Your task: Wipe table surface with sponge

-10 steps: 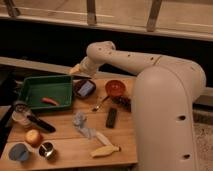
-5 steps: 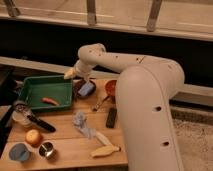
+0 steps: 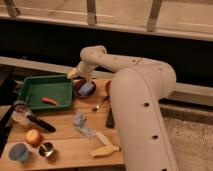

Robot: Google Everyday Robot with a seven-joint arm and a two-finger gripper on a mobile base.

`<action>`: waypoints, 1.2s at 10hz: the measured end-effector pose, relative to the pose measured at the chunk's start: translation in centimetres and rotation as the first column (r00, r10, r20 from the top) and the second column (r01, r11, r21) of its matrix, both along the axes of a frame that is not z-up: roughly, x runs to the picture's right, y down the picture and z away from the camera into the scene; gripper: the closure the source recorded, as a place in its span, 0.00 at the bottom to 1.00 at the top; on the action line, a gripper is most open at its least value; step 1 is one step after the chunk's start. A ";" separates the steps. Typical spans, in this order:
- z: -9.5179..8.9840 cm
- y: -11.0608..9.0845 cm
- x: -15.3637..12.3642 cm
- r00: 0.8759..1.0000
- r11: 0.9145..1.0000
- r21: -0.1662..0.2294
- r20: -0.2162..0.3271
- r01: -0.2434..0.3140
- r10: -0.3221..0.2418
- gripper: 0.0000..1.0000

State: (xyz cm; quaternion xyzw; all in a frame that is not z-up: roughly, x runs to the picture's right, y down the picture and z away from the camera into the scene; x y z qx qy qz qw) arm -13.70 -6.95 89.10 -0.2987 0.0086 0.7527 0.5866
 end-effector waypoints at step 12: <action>5.3 3.1 0.9 0.992 0.988 -0.105 -0.071 -0.114 0.107 0.20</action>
